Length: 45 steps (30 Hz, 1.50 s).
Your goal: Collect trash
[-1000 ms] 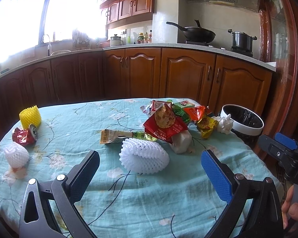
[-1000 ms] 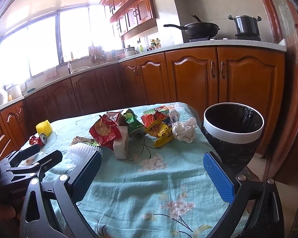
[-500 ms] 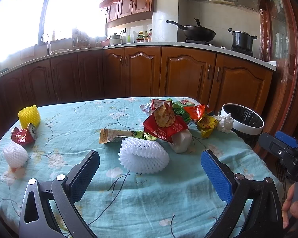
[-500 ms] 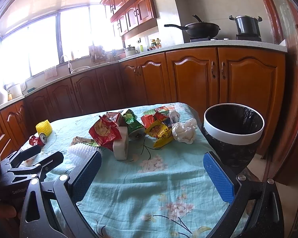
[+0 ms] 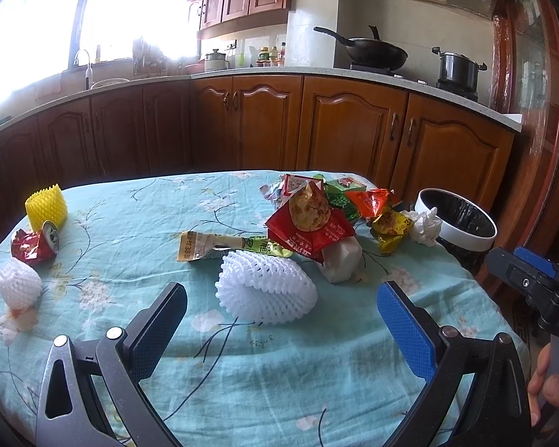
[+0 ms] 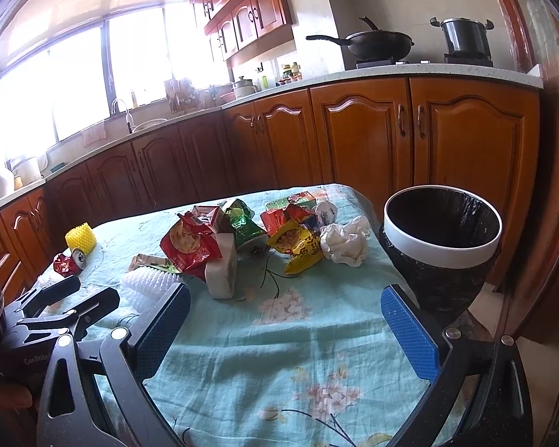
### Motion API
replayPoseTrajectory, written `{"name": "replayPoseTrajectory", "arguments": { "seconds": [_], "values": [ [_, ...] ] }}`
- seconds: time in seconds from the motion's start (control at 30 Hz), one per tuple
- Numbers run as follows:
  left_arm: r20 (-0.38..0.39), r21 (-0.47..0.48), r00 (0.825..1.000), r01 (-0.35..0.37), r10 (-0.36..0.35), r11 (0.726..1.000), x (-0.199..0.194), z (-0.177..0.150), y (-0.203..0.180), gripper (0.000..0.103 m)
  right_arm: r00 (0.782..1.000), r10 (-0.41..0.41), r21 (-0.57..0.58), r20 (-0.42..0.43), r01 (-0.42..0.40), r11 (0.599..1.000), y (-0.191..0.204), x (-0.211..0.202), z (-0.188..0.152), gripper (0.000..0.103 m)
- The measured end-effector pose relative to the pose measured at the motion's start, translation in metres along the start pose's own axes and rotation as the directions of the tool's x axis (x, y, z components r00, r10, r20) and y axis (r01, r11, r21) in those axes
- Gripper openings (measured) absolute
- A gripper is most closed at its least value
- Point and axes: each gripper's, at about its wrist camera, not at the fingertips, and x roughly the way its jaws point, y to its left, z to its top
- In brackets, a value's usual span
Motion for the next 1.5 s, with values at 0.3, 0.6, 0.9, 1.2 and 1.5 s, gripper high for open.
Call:
{"name": "replayPoseTrajectory", "arguments": {
  "seconds": [0.3,0.6,0.9,1.2,1.5],
  "values": [
    [-0.057,-0.05,0.998,-0.002,0.0,0.999,0.023,0.011,0.011,0.102,0.999,0.008,0.025,-0.053,-0.007,1.0,-0.014,0.021,0.004,0.102],
    [-0.143,-0.098,0.99,-0.022,0.008,0.995,0.063,0.022,0.024,0.093,0.993,0.011,0.05,-0.118,-0.005,0.999,-0.032,0.046,0.01,0.099],
    [-0.209,-0.078,0.977,0.029,-0.045,0.996,0.092,0.028,0.024,0.037,0.982,0.024,0.093,-0.188,-0.007,0.996,-0.059,0.082,0.023,0.079],
    [-0.154,0.009,0.963,0.226,-0.222,0.974,0.065,0.041,-0.01,0.021,0.971,0.047,0.149,-0.233,-0.012,0.989,-0.091,0.128,0.043,0.059],
    [-0.155,0.024,0.938,0.318,-0.311,0.948,0.077,0.052,-0.025,0.021,0.952,0.128,0.163,-0.277,-0.085,0.983,-0.092,0.138,0.036,0.023]
  ]
}}
